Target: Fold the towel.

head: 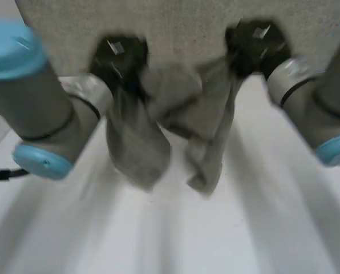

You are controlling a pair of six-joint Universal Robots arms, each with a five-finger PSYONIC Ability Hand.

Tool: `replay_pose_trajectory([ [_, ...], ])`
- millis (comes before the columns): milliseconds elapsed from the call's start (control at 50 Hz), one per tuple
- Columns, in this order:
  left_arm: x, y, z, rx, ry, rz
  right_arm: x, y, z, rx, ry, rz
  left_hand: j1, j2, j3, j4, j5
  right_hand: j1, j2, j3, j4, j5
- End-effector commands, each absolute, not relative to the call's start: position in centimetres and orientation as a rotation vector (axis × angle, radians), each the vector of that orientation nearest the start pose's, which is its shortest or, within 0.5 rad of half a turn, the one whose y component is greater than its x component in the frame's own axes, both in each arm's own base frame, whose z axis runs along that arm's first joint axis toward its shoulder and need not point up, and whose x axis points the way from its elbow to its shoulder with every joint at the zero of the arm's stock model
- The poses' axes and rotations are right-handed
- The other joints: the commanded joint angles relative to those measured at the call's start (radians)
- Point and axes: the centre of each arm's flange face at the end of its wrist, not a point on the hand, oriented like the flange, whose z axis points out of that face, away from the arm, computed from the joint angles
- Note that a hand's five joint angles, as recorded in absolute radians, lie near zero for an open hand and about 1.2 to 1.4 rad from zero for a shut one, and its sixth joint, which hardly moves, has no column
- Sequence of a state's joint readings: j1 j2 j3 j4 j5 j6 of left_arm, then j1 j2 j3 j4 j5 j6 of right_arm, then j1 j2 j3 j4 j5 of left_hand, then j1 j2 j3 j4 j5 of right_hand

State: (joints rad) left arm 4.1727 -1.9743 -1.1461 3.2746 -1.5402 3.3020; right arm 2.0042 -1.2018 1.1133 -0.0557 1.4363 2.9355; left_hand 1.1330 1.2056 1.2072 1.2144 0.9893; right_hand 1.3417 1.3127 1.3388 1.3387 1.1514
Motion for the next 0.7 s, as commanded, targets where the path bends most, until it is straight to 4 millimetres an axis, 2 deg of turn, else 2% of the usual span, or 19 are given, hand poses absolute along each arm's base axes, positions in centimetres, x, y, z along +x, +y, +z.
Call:
replay_pose_trajectory([
  [20, -29.1, -27.2, 36.0, 0.283, 2.095, -2.867, 26.7, -29.5, 35.5, -0.621, 1.736, -2.206, 0.263, 0.191, 0.189, 0.182, 0.232, 0.055, 0.084, 0.058, 0.058, 0.07],
  [60, -28.5, -25.9, 32.4, 0.322, 2.268, -2.743, 26.5, -28.7, 34.3, -0.702, 1.785, -2.158, 0.263, 0.191, 0.189, 0.182, 0.232, 0.055, 0.084, 0.058, 0.058, 0.07],
  [80, -28.5, -25.9, 32.4, 0.323, 2.269, -2.742, 26.5, -27.8, 33.0, -0.813, 1.818, -2.105, 0.263, 0.191, 0.189, 0.182, 0.232, 0.055, 0.084, 0.058, 0.058, 0.07],
  [100, -28.3, -24.9, 30.1, 0.381, 2.356, -2.656, 26.5, -27.8, 33.0, -0.814, 1.818, -2.104, 0.263, 0.191, 0.189, 0.182, 0.232, 0.055, 0.084, 0.058, 0.058, 0.07],
  [120, -28.3, -24.9, 30.1, 0.382, 2.357, -2.655, 26.7, -26.8, 31.5, -0.944, 1.845, -2.047, 0.263, 0.191, 0.189, 0.182, 0.232, 0.055, 0.084, 0.058, 0.058, 0.07],
  [140, -28.0, -24.0, 27.7, 0.441, 2.451, -2.556, 26.7, -26.8, 31.4, -0.945, 1.846, -2.046, 0.263, 0.191, 0.189, 0.182, 0.232, 0.055, 0.084, 0.058, 0.058, 0.07],
  [160, -27.9, -22.9, 25.3, 0.508, 2.544, -2.458, 26.6, -26.0, 29.6, -1.076, 1.881, -1.985, 0.263, 0.191, 0.189, 0.182, 0.232, 0.055, 0.084, 0.058, 0.058, 0.07],
  [180, -27.9, -22.9, 25.3, 0.508, 2.545, -2.457, 26.5, -25.0, 27.8, -1.206, 1.914, -1.918, 0.263, 0.191, 0.189, 0.182, 0.232, 0.055, 0.084, 0.058, 0.058, 0.07],
  [200, -27.6, -21.9, 23.1, 0.565, 2.634, -2.355, 26.5, -25.0, 27.7, -1.208, 1.915, -1.917, 0.263, 0.191, 0.189, 0.182, 0.232, 0.055, 0.084, 0.058, 0.058, 0.07],
  [220, -27.4, -20.9, 21.1, 0.626, 2.718, -2.261, 26.3, -24.1, 25.9, -1.328, 1.956, -1.849, 0.263, 0.191, 0.189, 0.182, 0.232, 0.055, 0.084, 0.058, 0.058, 0.07],
  [280, -27.2, -19.9, 19.6, 0.675, 2.791, -2.172, 25.7, -23.0, 23.1, -1.522, 2.015, -1.743, 0.19, 0.118, 0.116, 0.109, 0.159, 0.055, 0.084, 0.058, 0.058, 0.07],
  [320, -26.9, -18.0, 16.8, 0.782, 2.938, -1.979, 25.4, -22.8, 21.9, -1.585, 2.037, -1.695, 0.015, -0.058, -0.059, -0.066, -0.016, 0.055, 0.084, 0.058, 0.058, 0.07],
  [360, -26.9, -16.8, 16.0, 0.844, 3.008, -1.889, 25.1, -22.8, 21.1, -1.603, 2.072, -1.661, -0.108, -0.181, -0.182, -0.189, -0.139, 0.055, 0.084, 0.058, 0.058, 0.07],
  [380, -26.7, -16.0, 15.7, 0.896, 3.06, -1.816, 24.8, -22.9, 20.5, -1.598, 2.108, -1.64, -0.304, -0.377, -0.378, -0.385, -0.335, 0.055, 0.084, 0.058, 0.058, 0.07],
  [420, -26.6, -15.6, 15.6, 0.943, 3.092, -1.753, 24.5, -23.2, 20.2, -1.59, 2.138, -1.628, -0.483, -0.556, -0.557, -0.565, -0.514, 0.055, 0.084, 0.058, 0.058, 0.07],
  [500, -26.6, -15.1, 16.6, 1.043, 3.077, -1.706, 24.2, -23.6, 19.8, -1.579, 2.164, -1.633, -0.617, -0.69, -0.691, -0.698, -0.648, 0.055, 0.084, 0.058, 0.058, 0.07],
  [540, -26.4, -15.8, 18.6, 1.098, 2.96, -1.796, 24.1, -23.8, 19.9, -1.574, 2.166, -1.646, -0.693, -0.766, -0.767, -0.774, -0.724, 0.055, 0.084, 0.058, 0.058, 0.07],
  [560, -26.4, -15.8, 18.6, 1.098, 2.959, -1.797, 24.0, -24.0, 20.0, -1.566, 2.167, -1.662, -0.693, -0.766, -0.768, -0.775, -0.724, 0.055, 0.084, 0.058, 0.058, 0.07],
  [700, -26.4, -20.1, 23.3, 1.079, 2.675, -2.104, 23.7, -24.3, 19.8, -1.52, 2.17, -1.701, -0.699, -0.772, -0.774, -0.781, -0.73, 0.055, 0.084, 0.058, 0.058, 0.07],
])
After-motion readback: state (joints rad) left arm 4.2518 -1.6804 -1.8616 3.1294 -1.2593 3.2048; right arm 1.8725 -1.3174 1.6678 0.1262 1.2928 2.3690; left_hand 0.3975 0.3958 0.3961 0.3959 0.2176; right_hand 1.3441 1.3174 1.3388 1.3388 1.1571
